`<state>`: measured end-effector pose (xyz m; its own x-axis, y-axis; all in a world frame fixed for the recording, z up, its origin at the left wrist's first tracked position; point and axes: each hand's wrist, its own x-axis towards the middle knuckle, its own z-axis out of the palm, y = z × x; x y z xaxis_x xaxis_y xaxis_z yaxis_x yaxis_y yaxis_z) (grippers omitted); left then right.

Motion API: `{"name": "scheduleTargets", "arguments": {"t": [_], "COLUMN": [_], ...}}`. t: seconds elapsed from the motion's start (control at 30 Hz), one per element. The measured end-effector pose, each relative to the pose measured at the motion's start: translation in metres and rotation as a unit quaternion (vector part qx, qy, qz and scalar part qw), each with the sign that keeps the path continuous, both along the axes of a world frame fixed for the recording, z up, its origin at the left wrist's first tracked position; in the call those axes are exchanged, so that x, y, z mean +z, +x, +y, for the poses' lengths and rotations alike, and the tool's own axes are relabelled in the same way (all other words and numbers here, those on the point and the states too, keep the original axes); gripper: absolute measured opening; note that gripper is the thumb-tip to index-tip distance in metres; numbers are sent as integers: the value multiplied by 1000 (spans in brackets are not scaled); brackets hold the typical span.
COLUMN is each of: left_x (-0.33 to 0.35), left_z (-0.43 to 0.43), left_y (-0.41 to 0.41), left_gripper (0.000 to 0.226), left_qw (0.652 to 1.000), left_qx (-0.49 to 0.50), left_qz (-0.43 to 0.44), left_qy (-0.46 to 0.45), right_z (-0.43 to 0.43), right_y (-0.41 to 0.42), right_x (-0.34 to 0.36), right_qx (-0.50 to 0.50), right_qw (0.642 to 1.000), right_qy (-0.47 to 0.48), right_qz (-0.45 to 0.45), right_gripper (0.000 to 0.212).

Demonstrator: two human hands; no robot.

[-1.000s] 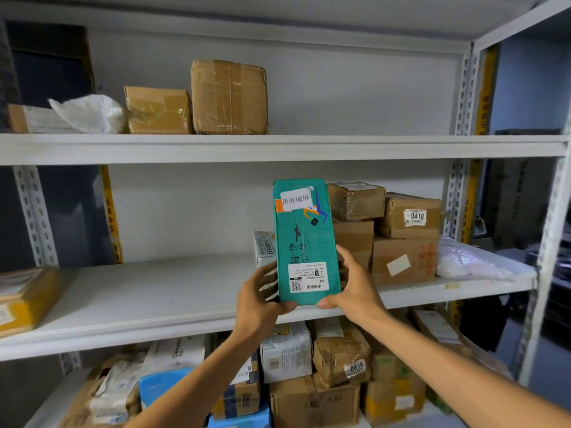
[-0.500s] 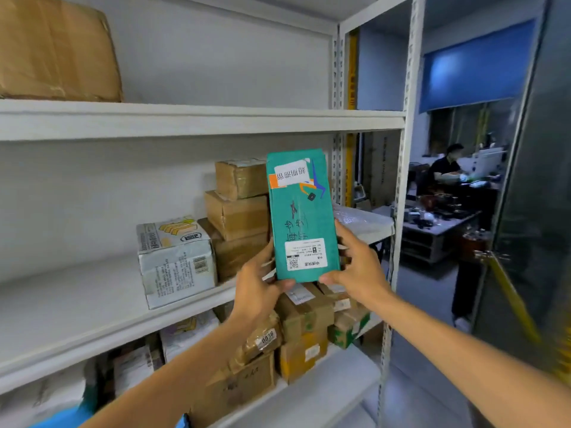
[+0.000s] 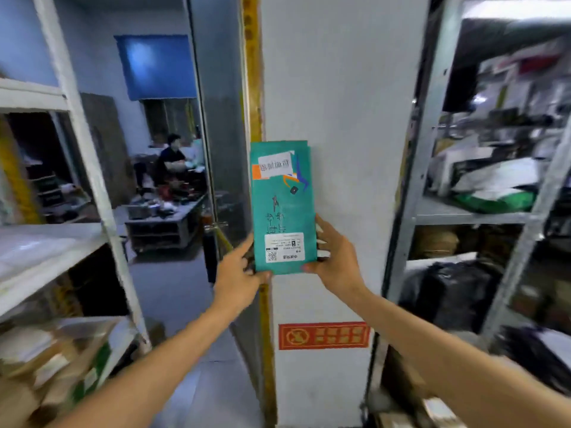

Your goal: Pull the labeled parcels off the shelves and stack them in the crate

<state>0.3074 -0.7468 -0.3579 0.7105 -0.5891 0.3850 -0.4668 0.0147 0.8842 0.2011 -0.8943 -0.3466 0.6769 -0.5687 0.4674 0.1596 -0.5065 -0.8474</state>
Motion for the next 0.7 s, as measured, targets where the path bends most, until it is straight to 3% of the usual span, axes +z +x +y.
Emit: {"name": "scheduleTargets", "arguments": {"t": [0.37, 0.7], "left_x": [6, -11], "left_z": [-192, -314], "left_y": [-49, -114], "left_gripper": [94, 89], "left_qw": [973, 890], "left_qx": [-225, -451], "left_qz": [-25, -4], "left_qy": [36, 58], "right_z": [-128, -167], "right_y": [-108, -195], "right_x": [-11, -21], "right_qx": [-268, -468], "right_qw": [963, 881], "right_qy": [7, 35], "right_qz": [27, 61], "right_gripper": [99, 100]}}
